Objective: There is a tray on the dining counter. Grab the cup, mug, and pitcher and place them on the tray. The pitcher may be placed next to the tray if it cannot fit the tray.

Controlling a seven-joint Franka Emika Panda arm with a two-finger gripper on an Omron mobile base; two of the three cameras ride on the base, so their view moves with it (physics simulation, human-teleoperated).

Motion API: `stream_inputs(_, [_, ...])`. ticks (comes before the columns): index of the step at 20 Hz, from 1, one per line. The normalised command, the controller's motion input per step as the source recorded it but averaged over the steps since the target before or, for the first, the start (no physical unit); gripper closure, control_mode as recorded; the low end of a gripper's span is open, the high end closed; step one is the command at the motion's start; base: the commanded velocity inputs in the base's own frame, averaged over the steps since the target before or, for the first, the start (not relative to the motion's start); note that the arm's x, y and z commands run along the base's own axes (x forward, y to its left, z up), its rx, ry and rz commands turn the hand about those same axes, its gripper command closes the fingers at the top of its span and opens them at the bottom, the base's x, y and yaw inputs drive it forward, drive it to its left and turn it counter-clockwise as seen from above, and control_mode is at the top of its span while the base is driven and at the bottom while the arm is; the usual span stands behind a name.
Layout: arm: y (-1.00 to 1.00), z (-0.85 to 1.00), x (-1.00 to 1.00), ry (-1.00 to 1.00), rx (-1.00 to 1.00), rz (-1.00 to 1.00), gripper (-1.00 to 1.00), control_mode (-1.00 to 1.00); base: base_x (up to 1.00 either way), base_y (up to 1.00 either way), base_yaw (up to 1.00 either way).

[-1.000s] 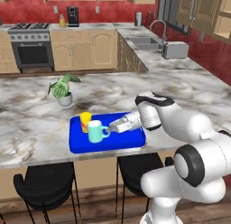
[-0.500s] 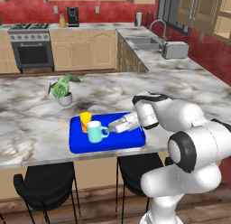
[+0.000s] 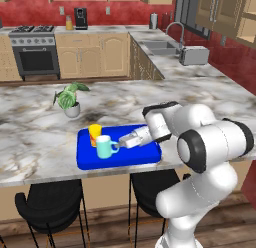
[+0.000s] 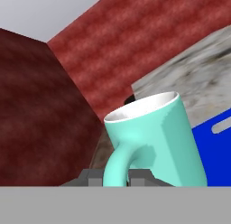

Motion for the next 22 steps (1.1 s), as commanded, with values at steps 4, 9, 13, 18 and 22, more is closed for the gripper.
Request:
stream_inputs(4, [0.11,-0.25,0.34,0.0,0.0,0.0,1.0,-1.0,0.0,0.0,0.0])
stream_inputs(9, [0.2,-0.27,0.28,0.0,0.0,0.0,1.0,-1.0,0.0,0.0,0.0])
stream_inputs(13, [0.14,-0.28,0.26,0.0,0.0,0.0,1.0,-1.0,0.0,0.0,0.0])
stream_inputs(18, [0.07,-0.17,0.29,0.0,0.0,0.0,1.0,-1.0,0.0,0.0,0.0])
stream_inputs(22, [0.0,-0.03,0.31,0.0,0.0,0.0,1.0,-1.0,0.0,0.0,0.0])
